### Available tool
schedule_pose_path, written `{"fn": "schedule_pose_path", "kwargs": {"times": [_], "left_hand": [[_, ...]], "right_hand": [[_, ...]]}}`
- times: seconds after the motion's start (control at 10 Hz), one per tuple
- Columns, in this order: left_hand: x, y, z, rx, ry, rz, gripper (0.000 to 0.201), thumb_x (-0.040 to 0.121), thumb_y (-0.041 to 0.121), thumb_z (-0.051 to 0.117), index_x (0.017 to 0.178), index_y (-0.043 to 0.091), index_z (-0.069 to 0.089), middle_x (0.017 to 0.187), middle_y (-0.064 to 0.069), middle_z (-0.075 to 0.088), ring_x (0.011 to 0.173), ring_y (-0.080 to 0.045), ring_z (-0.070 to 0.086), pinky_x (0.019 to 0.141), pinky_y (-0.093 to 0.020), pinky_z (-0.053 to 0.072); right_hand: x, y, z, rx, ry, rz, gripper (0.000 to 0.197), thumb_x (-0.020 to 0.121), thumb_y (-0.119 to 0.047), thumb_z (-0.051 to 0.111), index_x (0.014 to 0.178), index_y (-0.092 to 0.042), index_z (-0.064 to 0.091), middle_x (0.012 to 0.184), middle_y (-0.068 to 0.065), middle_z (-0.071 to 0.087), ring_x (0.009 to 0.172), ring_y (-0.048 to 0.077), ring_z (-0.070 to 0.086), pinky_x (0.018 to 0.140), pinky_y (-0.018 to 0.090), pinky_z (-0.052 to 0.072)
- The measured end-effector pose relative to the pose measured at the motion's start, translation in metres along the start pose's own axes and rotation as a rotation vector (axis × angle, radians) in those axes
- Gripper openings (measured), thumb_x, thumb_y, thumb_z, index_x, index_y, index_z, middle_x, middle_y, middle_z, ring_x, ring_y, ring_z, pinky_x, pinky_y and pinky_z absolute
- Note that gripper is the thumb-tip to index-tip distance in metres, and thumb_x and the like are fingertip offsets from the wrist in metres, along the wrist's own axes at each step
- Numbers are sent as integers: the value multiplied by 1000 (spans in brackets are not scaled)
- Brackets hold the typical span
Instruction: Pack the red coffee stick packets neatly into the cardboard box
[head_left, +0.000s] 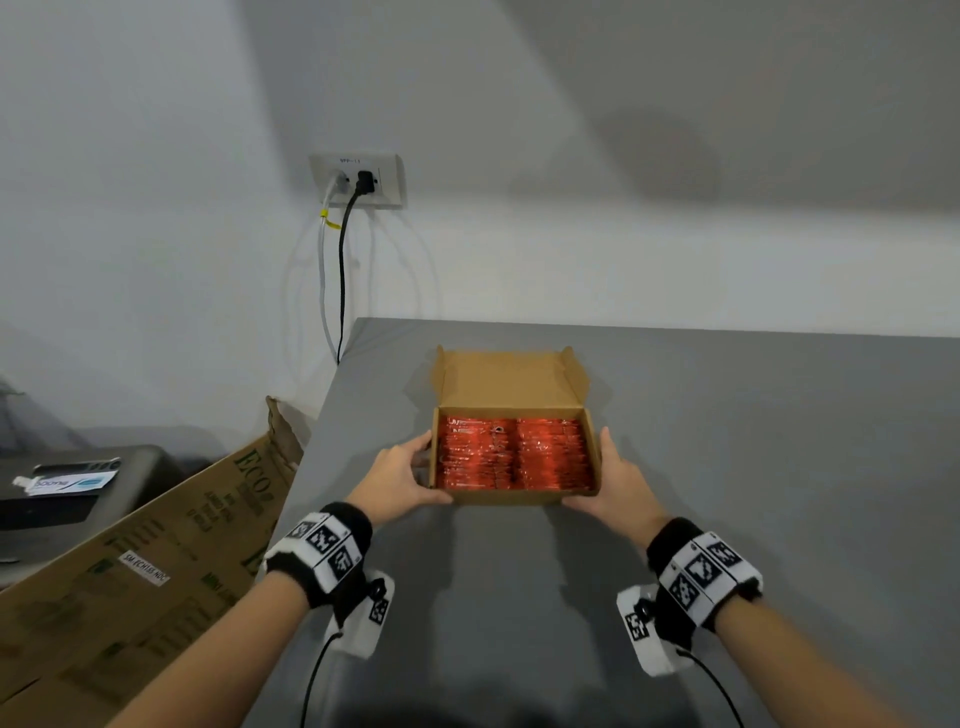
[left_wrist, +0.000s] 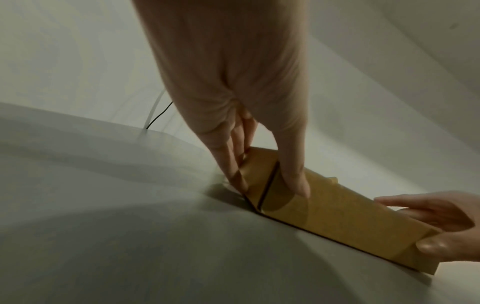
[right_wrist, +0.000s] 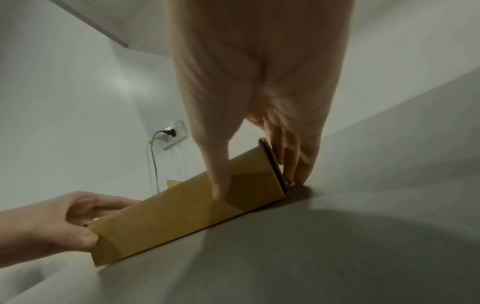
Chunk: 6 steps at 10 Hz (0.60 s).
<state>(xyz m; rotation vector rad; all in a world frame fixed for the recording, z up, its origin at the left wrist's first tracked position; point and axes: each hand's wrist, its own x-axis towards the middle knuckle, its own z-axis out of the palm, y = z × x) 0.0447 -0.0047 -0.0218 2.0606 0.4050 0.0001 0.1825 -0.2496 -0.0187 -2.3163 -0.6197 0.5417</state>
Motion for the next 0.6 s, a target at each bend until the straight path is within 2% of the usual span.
{"fn": "schedule_pose_path", "kwargs": {"times": [0.1,0.2,0.4,0.5,0.6], "left_hand": [[18,-1,1,15,38,10,91,62,9,85,141,16,39,127,-6,60,119,-19,56,105,-39,42],[27,-3,2,83,63,12,86,64,10,85,139,14,43,126,-8,61,118,-20,56,101,-26,40],[28,-3,3,101,57,14,84,66,10,83,139,12,41,127,-8,59,118,-20,56,101,-26,38],[27,-2,1,81,48,-9,95,67,8,82,145,9,28,139,-11,48,124,-16,48,107,-30,36],[3,-9,-12,116,84,-62,97,71,14,80,148,14,20,148,-6,32,135,-20,35,112,-34,30]], "right_hand": [[10,-3,-6,24,49,-40,70,70,-13,80,126,-7,39,114,7,61,112,24,56,81,22,38],[15,-4,-7,31,55,-56,58,68,-11,81,114,-11,45,109,6,63,105,22,59,83,21,38],[22,-2,-9,3,50,-26,60,67,-12,82,115,-10,45,112,9,63,107,24,58,87,24,40],[26,0,-7,3,26,10,82,66,-13,82,132,-6,34,127,11,56,120,26,52,99,31,40],[8,5,-12,2,27,57,111,70,-18,81,149,-9,3,151,11,27,139,26,27,113,37,25]]}}
